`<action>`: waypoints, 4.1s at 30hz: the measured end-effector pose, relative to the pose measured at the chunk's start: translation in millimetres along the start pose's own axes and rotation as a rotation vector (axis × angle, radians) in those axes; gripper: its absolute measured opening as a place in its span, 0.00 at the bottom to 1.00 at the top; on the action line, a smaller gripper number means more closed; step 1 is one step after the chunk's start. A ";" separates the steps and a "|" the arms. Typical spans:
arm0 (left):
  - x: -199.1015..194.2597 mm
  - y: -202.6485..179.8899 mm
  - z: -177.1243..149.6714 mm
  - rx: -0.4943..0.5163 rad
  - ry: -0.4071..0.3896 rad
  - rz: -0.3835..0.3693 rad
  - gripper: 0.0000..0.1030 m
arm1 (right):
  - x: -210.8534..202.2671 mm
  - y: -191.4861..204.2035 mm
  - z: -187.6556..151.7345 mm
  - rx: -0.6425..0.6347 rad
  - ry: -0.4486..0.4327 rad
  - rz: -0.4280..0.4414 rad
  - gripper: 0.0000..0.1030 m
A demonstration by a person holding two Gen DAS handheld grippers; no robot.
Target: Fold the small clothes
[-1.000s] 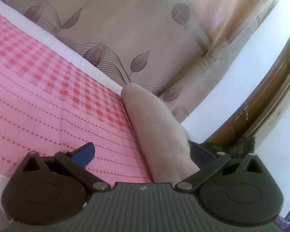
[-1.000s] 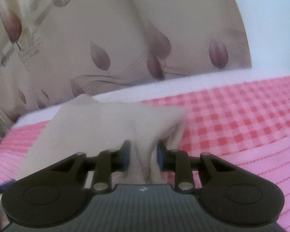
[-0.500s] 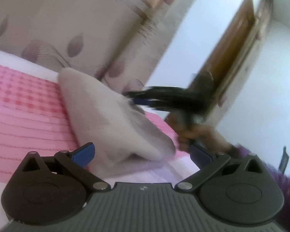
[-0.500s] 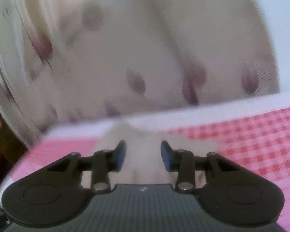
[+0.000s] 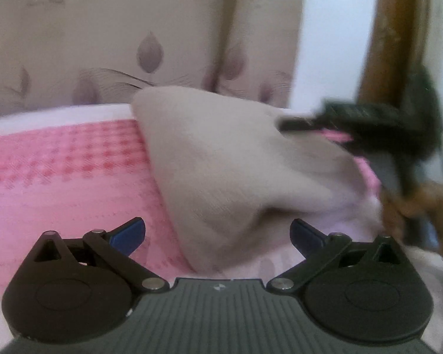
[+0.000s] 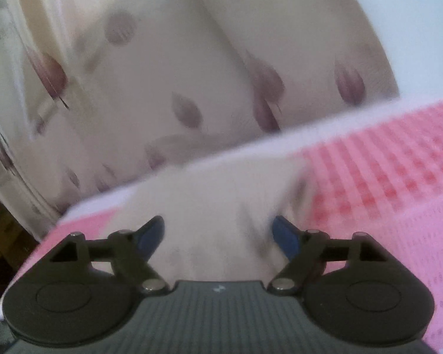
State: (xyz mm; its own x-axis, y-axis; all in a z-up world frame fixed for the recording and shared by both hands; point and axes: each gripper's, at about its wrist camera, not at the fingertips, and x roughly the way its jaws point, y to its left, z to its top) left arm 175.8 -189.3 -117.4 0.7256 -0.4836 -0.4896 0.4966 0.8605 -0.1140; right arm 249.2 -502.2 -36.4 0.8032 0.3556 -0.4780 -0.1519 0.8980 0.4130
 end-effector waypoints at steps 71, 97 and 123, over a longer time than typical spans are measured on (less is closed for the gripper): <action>12.0 43.6 3.1 -0.172 -0.057 -0.039 1.00 | 8.7 55.2 36.3 -0.245 -0.103 -0.255 0.42; 70.8 131.8 54.7 -0.360 0.121 -0.439 0.96 | -8.9 -39.6 4.6 0.148 0.126 0.013 0.88; 39.0 93.0 65.2 -0.278 0.065 -0.429 0.53 | 5.6 37.9 7.8 0.164 0.072 0.185 0.47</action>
State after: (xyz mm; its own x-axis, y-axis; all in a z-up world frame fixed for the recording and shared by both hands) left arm 281.3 -138.6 -90.8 0.4487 -0.7992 -0.3999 0.5915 0.6011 -0.5374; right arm 252.5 -468.2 -17.4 0.7267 0.5326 -0.4339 -0.1921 0.7639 0.6161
